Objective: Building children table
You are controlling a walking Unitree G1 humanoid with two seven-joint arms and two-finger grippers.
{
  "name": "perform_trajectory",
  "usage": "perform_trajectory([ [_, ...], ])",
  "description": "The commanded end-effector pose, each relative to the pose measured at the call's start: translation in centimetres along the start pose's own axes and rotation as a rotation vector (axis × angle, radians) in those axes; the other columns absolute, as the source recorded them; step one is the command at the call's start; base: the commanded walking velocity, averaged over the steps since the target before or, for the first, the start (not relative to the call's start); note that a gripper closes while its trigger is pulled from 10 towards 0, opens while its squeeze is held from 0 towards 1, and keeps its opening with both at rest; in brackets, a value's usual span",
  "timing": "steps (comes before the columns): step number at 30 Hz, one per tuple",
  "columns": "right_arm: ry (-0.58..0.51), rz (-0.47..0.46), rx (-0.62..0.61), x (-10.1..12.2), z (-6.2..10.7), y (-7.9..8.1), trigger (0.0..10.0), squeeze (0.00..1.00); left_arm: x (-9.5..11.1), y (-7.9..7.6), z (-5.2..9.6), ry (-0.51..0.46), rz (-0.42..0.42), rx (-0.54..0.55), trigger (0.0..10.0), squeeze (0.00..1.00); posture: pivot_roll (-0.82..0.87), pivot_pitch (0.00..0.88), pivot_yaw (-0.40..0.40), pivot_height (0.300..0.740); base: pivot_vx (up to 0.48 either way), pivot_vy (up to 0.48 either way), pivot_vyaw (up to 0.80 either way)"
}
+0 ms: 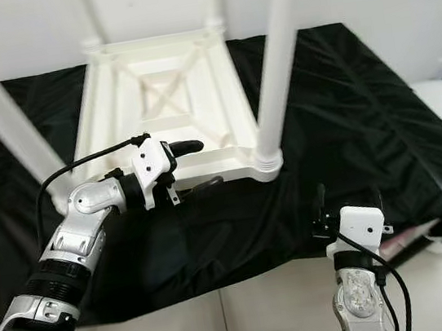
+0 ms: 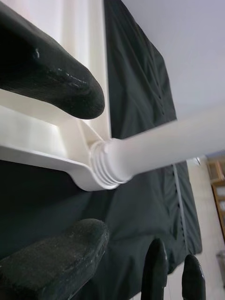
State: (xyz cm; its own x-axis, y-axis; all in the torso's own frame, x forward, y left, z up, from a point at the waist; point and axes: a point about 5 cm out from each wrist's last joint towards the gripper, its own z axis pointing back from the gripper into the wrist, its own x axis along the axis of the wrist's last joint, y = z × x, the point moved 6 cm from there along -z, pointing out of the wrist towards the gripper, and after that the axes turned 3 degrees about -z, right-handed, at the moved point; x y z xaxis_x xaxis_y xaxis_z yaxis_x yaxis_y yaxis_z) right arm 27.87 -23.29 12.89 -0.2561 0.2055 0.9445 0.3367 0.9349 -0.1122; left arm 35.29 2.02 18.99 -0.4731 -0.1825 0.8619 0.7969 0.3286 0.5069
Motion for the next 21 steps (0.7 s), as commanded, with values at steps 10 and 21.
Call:
perform_trajectory([
  [10,-0.013,0.004,0.026,0.08,-0.11,0.35,10.0,0.0,0.01,0.58,0.29,0.003,-0.012,0.007,10.0,0.0,-0.12,0.079,0.025,0.74,0.0,0.0,-0.16],
  [21,-0.021,0.007,0.032,0.2,-0.37,0.38,10.0,0.0,0.04,1.06,0.29,-0.002,0.006,0.027,10.0,0.0,-0.12,0.082,0.019,0.74,0.0,0.0,0.0],
])
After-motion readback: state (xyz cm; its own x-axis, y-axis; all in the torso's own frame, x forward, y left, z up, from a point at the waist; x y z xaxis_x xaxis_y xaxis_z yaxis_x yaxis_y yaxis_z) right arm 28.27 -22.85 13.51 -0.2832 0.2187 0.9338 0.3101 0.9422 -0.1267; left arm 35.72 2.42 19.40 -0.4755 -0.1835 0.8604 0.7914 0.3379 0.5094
